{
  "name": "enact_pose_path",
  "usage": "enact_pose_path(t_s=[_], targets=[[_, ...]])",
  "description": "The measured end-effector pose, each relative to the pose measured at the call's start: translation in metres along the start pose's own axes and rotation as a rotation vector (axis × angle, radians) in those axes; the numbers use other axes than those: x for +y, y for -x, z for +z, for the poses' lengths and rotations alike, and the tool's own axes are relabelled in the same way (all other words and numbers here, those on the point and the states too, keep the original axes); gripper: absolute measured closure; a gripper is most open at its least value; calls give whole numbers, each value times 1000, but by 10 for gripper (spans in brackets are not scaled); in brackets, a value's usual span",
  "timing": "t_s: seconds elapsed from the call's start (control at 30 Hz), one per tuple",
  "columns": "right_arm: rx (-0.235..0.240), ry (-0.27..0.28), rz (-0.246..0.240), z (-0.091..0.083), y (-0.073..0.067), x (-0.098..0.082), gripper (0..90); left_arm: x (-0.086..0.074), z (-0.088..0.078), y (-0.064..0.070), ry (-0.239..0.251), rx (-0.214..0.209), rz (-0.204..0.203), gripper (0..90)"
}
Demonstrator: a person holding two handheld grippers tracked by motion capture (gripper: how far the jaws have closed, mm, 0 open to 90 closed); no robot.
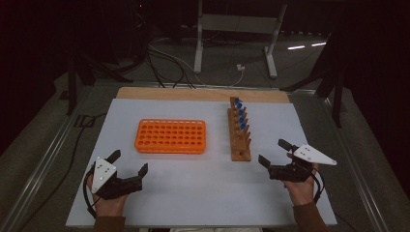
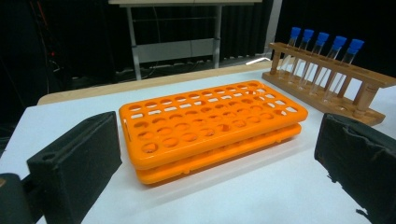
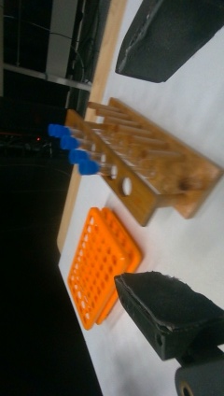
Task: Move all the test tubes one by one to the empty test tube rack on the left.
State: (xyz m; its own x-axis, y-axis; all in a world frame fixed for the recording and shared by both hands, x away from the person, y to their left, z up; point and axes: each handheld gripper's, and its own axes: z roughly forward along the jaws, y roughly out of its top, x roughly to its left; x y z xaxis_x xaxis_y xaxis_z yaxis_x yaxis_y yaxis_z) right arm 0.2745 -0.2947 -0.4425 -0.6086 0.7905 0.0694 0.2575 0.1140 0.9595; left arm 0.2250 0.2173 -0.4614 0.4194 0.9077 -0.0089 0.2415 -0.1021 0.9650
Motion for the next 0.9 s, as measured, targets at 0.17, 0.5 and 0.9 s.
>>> enact_pose_path(t_s=[0.17,0.5,0.9], targets=[[9,16,13,16,3,13,22,-3,1,-2,-7,0,-13,15],[8,-44,-13,50,3,38,18,-5,4,1,-18,5,-3,15],[5,-93,-17,92,10,37,149,-7,8,5,-33,-9,6,15]])
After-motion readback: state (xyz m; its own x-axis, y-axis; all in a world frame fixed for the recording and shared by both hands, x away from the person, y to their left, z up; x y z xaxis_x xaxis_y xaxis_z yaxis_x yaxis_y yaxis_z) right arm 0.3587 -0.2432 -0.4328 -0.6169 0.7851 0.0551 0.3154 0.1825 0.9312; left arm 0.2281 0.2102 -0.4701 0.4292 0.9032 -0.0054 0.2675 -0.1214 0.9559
